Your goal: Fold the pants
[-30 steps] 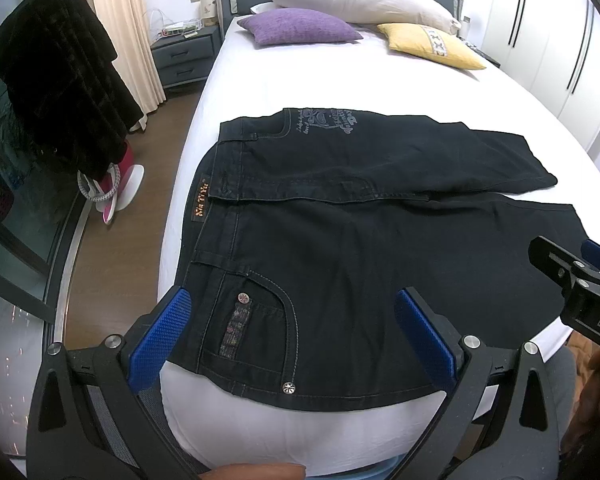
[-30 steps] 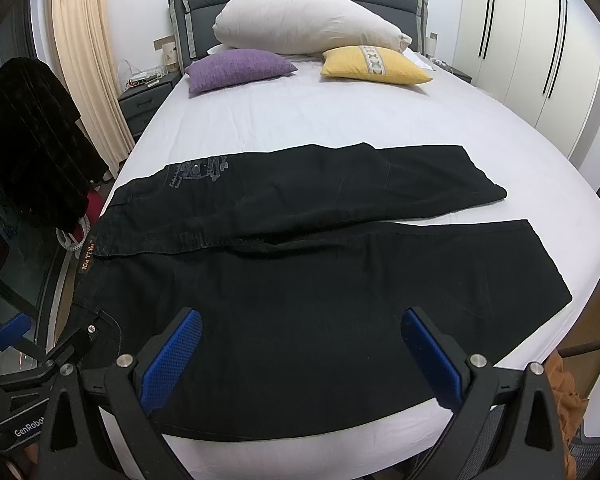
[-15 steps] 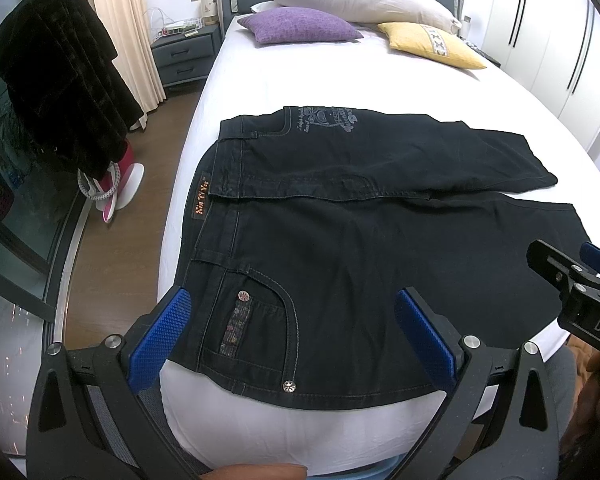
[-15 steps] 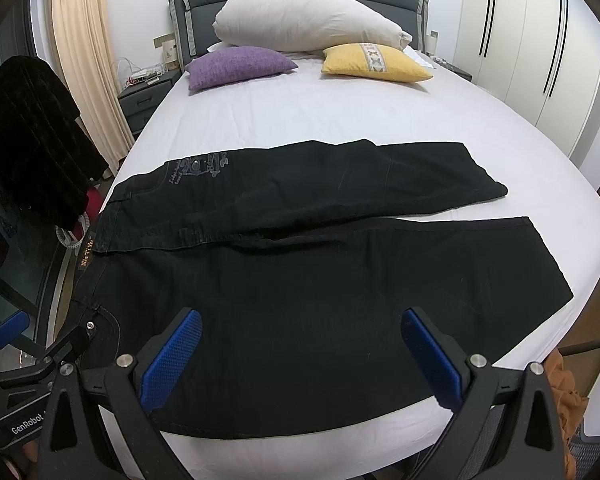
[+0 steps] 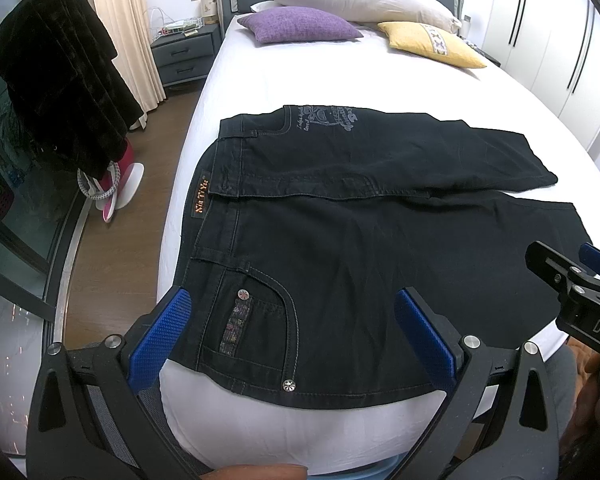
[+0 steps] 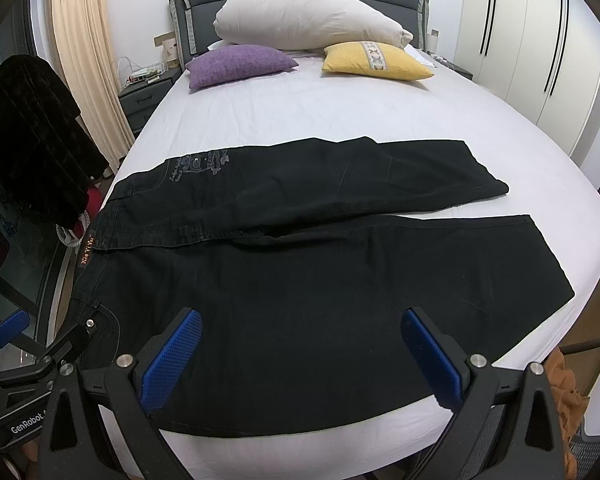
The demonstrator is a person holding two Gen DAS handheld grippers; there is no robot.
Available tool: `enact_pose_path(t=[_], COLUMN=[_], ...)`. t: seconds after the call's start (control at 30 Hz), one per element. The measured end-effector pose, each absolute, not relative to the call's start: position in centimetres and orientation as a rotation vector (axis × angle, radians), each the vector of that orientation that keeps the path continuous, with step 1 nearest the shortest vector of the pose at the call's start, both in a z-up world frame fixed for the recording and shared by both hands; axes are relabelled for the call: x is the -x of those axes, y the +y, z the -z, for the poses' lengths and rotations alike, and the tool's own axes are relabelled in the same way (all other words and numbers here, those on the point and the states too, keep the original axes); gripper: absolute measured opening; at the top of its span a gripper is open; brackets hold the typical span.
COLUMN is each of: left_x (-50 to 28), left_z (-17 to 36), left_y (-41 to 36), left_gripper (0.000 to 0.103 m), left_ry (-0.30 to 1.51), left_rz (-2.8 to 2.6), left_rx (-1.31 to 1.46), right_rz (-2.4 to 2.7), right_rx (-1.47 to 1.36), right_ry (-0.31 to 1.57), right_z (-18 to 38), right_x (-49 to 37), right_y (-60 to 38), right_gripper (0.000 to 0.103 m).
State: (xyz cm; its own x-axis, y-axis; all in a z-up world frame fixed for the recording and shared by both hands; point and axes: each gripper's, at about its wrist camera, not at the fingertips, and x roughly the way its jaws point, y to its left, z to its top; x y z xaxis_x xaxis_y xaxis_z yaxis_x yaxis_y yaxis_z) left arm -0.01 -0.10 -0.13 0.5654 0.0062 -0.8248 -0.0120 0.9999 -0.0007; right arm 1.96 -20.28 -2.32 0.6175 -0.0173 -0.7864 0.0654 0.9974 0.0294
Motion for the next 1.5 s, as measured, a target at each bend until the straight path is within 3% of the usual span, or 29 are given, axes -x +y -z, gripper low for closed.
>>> enact_pose_path(t=[1.5], left_x=[-0.3], left_z=[2.1], left_y=[0.0], left_gripper=[0.103], left_ry=[0.998], left_rz=[-0.003], left_rx=[0.001], right_rz=[0.04], right_rx=[-0.058], right_ry=[0.923], right_z=[4.4], right_x=[-1.0], right_y=[-19.6], right_gripper=[0.102])
